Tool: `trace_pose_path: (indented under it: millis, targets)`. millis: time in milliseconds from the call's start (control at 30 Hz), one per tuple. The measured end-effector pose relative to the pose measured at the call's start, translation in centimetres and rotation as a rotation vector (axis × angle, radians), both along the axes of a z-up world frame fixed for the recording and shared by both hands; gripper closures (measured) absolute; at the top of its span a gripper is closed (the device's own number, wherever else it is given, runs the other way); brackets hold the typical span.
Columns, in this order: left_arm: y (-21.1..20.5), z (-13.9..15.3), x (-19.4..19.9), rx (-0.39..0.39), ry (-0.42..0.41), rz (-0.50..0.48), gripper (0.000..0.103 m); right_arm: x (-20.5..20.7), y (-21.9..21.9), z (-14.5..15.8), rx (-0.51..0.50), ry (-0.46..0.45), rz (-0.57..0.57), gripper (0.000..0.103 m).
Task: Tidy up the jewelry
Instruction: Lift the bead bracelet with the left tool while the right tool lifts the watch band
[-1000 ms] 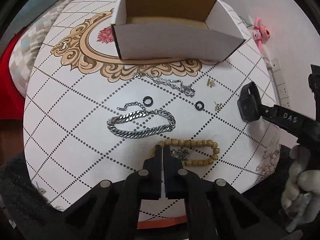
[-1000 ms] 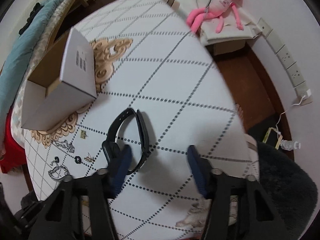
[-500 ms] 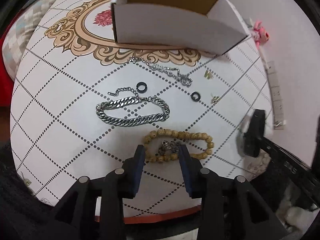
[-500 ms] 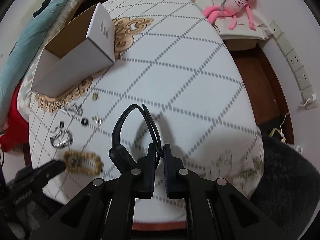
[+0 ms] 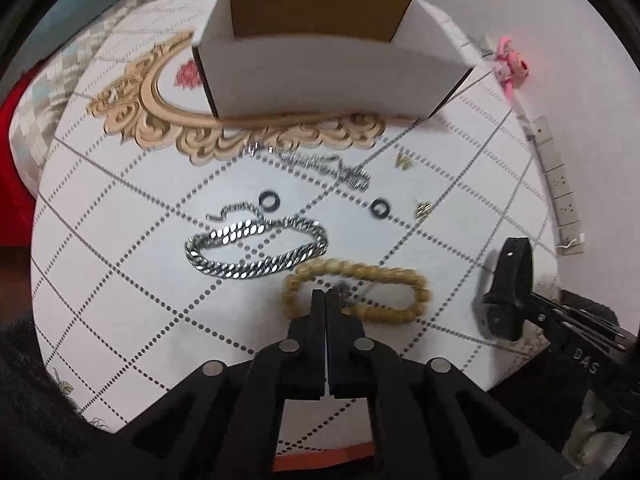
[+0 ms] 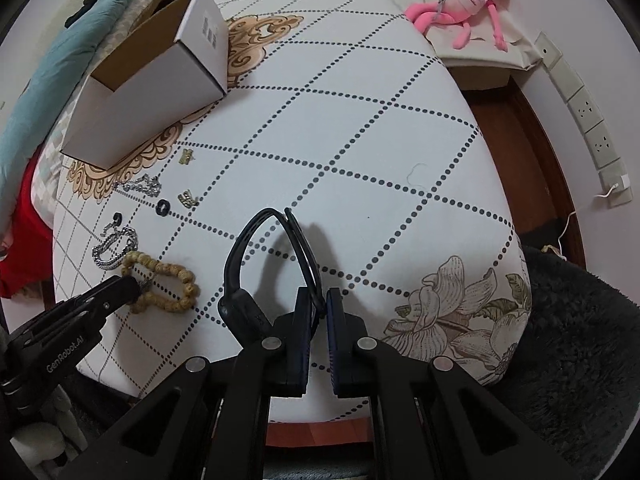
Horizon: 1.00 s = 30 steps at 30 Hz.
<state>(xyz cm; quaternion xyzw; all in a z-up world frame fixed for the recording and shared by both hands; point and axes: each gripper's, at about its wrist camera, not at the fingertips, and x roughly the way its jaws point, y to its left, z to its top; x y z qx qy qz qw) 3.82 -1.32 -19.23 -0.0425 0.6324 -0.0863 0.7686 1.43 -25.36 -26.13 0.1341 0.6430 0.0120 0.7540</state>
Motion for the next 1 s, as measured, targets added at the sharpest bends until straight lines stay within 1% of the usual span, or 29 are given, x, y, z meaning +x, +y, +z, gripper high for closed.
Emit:
trace_pose_path:
  millis: [100, 167, 200, 233, 300, 333, 367, 400, 433, 467, 600, 667, 700, 733, 767, 900, 1000]
  targets:
    - [0.8, 1.6, 0.2, -0.021, -0.022, -0.001, 0.103, 0.0, 0.1, 0.9, 0.005, -0.023, 0.002, 0.095]
    - [2.0, 2.2, 0.5, -0.095, -0.02, 0.03, 0.103, 0.2, 0.2, 1.5, 0.006, -0.035, 0.003, 0.095]
    - [2.9, 2.3, 0.7, -0.121, -0.026, 0.051, 0.103, 0.4, 0.2, 1.8, 0.008, -0.04, 0.004, 0.095]
    - [3.9, 2.0, 0.6, -0.129, -0.024, 0.062, 0.101, 0.4, 0.3, 2.0, 0.009, -0.045, 0.005, 0.095]
    - [4.1, 1.1, 0.4, -0.13, 0.008, 0.068, 0.099, 0.7, 0.4, 2.3, 0.011, -0.05, 0.006, 0.095]
    - [4.1, 0.5, 0.5, -0.128, 0.031, 0.062, 0.095, 0.8, 0.4, 2.3, 0.012, -0.052, 0.005, 0.095]
    - [4.1, -0.2, 0.6, -0.102, 0.049, 0.055, 0.093, 0.8, 0.4, 2.4, 0.012, -0.054, 0.004, 0.095]
    - [3.8, -0.8, 0.7, -0.076, 0.066, 0.043, 0.087, 0.8, 0.5, 2.3, 0.013, -0.053, 0.004, 0.095]
    - [3.2, -0.7, 0.0, -0.086, 0.045, 0.029, 0.081, 0.8, 0.5, 2.2, 0.015, -0.051, 0.002, 0.095]
    - [2.3, -0.9, 0.0, -0.071, 0.045, 0.023, 0.079, 0.8, 0.4, 2.1, 0.017, -0.048, 0.002, 0.095]
    - [0.9, -0.8, 0.0, 0.025, 0.004, -0.012, 0.079, 0.7, 0.5, 1.5, 0.016, -0.034, 0.002, 0.095]
    - [0.4, -0.7, -0.2, 0.067, -0.019, -0.037, 0.083, 0.7, 0.5, 1.3, 0.015, -0.029, 0.001, 0.095]
    - [0.3, -1.0, -0.1, 0.079, -0.015, -0.048, 0.102, 0.7, 0.5, 1.2, 0.013, -0.028, -0.001, 0.095]
    - [0.1, -1.3, 0.1, 0.06, -0.019, -0.052, 0.103, 0.7, 0.4, 1.2, 0.012, -0.027, -0.002, 0.095]
    - [-0.1, -1.4, 0.1, 0.068, -0.021, -0.05, 0.103, 0.6, 0.4, 1.1, 0.012, -0.027, -0.004, 0.095]
    - [0.3, -1.5, -0.2, 0.046, -0.023, -0.04, 0.103, 0.6, 0.5, 1.5, 0.013, -0.034, -0.004, 0.095]
    - [0.9, -0.1, -1.1, 0.016, -0.052, -0.026, 0.103, 0.6, 0.4, 2.2, 0.015, -0.051, -0.002, 0.095]
